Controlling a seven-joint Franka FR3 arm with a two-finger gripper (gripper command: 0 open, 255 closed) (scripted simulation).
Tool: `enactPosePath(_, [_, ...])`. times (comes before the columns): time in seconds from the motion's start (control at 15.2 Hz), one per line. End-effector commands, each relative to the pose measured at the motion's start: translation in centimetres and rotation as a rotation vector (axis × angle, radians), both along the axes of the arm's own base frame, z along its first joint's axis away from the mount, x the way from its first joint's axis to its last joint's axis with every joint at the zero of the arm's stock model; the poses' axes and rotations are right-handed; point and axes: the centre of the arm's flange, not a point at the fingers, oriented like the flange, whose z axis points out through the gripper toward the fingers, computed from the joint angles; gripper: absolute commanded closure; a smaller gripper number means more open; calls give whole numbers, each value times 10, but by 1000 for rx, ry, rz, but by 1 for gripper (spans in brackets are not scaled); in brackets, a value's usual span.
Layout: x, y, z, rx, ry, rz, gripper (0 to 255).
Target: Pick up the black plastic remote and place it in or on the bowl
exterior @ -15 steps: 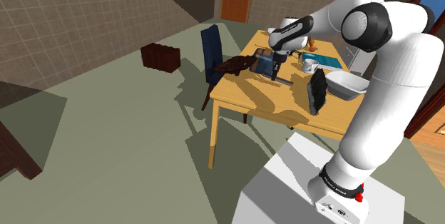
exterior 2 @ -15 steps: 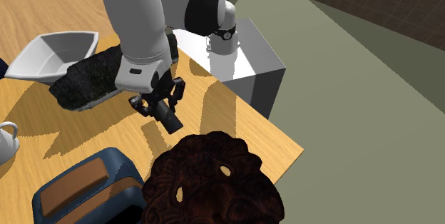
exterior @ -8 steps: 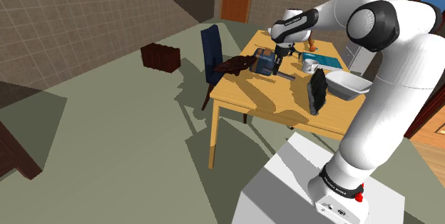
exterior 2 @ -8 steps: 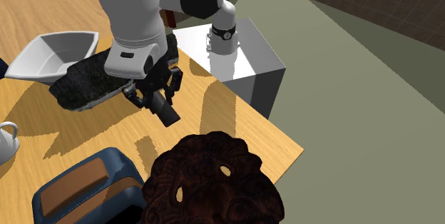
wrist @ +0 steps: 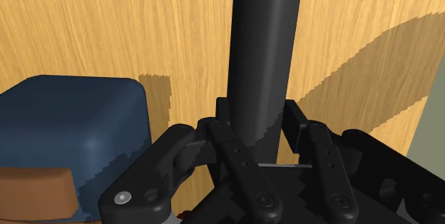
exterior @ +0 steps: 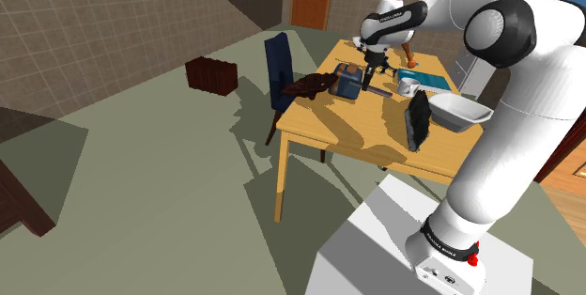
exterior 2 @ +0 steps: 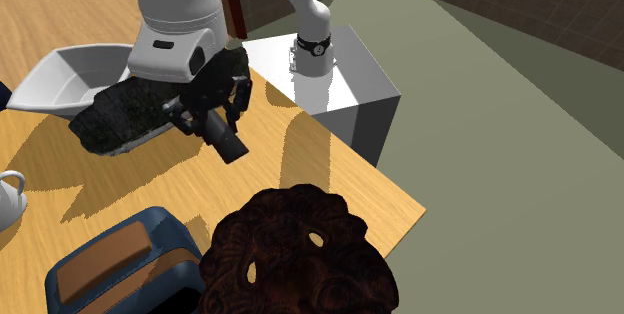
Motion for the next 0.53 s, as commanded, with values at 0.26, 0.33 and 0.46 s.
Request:
enactPosePath(0.26, [1, 0, 32, 0, 0, 0, 255])
enactPosePath(0.33, [1, 0, 33, 0, 0, 0, 255])
enactPosePath(0.46, [-18, -18, 32, 0, 0, 0, 255])
